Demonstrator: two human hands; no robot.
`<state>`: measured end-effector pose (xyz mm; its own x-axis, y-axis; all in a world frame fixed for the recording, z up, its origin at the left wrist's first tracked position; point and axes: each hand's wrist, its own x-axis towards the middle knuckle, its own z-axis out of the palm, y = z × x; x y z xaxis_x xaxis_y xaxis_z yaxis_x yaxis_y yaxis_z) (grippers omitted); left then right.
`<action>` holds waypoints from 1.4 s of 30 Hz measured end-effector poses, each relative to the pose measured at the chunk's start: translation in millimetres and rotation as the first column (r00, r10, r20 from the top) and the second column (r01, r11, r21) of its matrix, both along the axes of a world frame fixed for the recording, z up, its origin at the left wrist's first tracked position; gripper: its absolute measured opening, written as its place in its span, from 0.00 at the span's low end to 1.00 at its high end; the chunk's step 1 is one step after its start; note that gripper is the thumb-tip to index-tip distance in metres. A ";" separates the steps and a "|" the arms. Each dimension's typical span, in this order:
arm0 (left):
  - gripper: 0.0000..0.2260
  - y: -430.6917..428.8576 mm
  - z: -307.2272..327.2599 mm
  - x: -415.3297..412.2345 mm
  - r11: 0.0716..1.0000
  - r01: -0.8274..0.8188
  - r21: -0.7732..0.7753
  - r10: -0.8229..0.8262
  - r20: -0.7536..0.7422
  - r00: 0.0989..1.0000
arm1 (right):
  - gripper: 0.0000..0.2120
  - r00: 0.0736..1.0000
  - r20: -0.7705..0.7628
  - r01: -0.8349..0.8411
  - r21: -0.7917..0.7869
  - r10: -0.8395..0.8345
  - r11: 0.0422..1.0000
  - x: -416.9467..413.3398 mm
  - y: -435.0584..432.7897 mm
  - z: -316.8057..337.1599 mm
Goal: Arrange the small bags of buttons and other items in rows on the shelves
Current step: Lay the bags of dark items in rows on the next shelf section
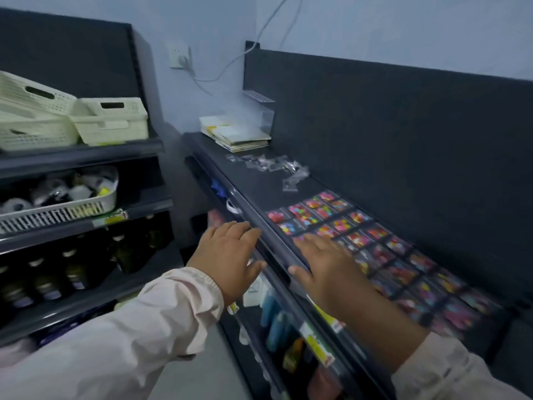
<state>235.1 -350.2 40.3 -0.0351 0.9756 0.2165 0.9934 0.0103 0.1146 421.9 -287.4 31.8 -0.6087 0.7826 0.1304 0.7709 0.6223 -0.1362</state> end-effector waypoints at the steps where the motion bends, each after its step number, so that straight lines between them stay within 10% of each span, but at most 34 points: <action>1: 0.28 3.7 0.7 -18.0 1.000 0.003 -0.010 -0.003 -0.005 1.000 | 0.27 1.000 -0.010 0.011 -0.022 -0.012 1.000 -15.5 4.2 1.7; 15: 0.26 129.4 8.7 -144.1 0.997 0.079 -0.019 -0.077 0.077 0.994 | 0.22 0.988 -0.048 0.143 -0.116 -0.149 0.983 -120.7 132.6 17.1; 29: 0.22 309.5 0.3 -218.6 0.964 -0.151 -0.217 0.201 0.229 0.953 | 0.20 0.886 -0.171 0.311 -0.469 -0.431 0.827 -202.4 327.8 -6.6; 42: 0.20 493.6 -42.7 -290.6 0.931 -0.184 -0.315 0.246 0.172 0.954 | 0.16 0.774 -0.168 0.526 -0.366 -0.611 0.768 -267.4 441.4 -29.7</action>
